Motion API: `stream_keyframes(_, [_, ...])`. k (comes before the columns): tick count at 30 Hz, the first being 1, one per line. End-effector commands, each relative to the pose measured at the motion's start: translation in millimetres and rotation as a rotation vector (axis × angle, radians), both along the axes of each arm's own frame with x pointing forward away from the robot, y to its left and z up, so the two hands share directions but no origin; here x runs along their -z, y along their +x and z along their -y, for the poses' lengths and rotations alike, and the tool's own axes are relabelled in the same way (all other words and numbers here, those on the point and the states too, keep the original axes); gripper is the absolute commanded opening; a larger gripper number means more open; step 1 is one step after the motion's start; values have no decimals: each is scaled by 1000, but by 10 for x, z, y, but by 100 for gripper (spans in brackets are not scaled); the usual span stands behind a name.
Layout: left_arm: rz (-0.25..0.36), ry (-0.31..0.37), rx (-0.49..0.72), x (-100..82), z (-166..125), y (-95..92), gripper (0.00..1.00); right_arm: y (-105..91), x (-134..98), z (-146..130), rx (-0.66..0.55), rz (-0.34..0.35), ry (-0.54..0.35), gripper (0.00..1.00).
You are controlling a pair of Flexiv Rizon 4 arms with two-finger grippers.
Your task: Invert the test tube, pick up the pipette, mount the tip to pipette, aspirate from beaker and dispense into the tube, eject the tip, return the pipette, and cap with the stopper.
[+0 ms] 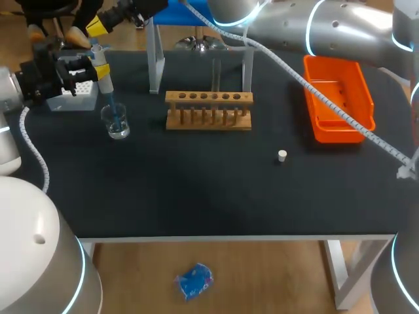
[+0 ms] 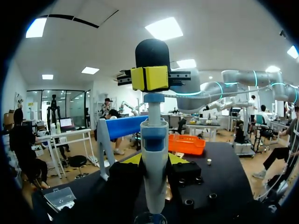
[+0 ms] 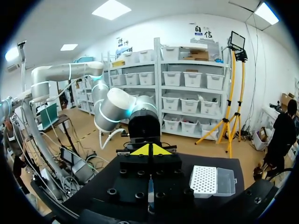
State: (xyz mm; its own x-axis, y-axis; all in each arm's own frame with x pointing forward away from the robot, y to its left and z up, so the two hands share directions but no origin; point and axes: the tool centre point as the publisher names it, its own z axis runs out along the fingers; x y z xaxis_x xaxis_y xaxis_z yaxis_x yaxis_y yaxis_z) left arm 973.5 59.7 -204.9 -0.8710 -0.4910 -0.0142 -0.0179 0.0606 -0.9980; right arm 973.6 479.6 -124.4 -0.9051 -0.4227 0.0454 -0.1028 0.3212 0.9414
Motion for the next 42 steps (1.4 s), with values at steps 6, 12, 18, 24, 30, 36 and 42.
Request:
stream_keyframes(6, [2, -2, 2, 8, -5, 4, 0, 25, 60, -4, -8, -14, -1, 0])
stream_keyframes(12, [2, -2, 2, 8, -5, 4, 0, 21, 93, 0, -6, -23, -1, 0])
stream_keyframes(18, [2, -2, 2, 8, -5, 4, 0, 20, 109, 0, -5, -27, -1, 0])
stream_keyframes(24, [2, -2, 2, 8, -5, 4, 0, 18, 125, 1, -7, -30, -4, 0])
stream_keyframes(30, [2, -2, 2, 8, -5, 4, 0, 7, 154, 3, -6, -36, -5, 0])
stream_keyframes(36, [2, -2, 2, 8, -5, 4, 0, -8, 186, 15, -3, -44, -8, 0])
stream_keyframes(42, [2, -2, 2, 8, -5, 4, 0, -27, 234, 28, 2, -55, -6, 0])
